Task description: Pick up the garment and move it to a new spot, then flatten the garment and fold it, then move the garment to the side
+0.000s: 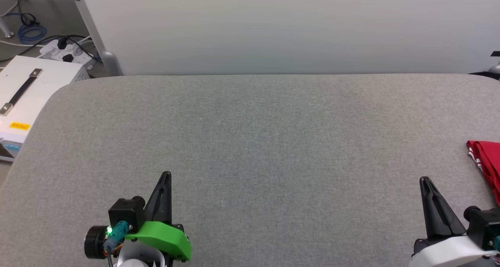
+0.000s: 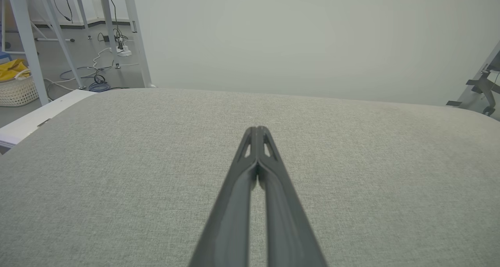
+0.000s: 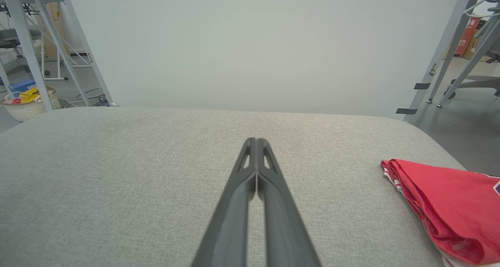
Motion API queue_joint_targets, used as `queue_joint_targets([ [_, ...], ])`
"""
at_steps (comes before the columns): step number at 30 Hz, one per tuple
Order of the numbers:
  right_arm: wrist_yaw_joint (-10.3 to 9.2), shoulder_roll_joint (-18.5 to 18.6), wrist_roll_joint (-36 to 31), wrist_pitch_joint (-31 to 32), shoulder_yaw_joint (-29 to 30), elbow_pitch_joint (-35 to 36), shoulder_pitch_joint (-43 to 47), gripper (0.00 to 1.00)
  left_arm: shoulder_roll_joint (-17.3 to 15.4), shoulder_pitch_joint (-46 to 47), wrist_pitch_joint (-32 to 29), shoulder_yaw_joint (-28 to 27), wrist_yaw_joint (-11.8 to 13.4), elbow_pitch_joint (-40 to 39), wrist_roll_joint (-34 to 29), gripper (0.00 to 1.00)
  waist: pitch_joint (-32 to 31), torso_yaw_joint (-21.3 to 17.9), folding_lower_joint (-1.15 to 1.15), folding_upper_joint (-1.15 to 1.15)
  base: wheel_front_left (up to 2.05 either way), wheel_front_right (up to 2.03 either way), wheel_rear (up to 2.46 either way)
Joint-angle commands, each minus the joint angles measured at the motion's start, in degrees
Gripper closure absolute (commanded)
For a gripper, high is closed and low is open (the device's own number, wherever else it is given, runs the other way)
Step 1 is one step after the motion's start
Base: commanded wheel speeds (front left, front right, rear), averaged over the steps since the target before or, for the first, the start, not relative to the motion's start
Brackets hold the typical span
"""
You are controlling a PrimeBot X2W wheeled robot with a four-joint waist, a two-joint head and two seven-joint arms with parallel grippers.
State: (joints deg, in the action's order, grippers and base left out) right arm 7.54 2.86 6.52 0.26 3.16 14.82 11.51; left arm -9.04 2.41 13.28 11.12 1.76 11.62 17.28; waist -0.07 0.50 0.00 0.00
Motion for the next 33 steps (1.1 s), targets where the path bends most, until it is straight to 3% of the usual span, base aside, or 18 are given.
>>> queue_joint_targets([
  [1,-0.01,0.0,-0.45,-0.04,-0.2,-0.5,-1.17,1.0,0.37,-0.27,-0.36,-0.33,-0.19,-0.52,-0.75,1.0,0.0,-0.01,0.0,0.0,0.0,0.0,0.0],
  [33,-0.02,0.01,-2.18,-0.1,-1.05,-4.59,-4.12,1.0,2.02,-0.88,-4.05,-3.41,-0.64,-3.69,-5.47,1.0,0.02,-0.15,0.0,0.0,0.0,0.0,0.0],
])
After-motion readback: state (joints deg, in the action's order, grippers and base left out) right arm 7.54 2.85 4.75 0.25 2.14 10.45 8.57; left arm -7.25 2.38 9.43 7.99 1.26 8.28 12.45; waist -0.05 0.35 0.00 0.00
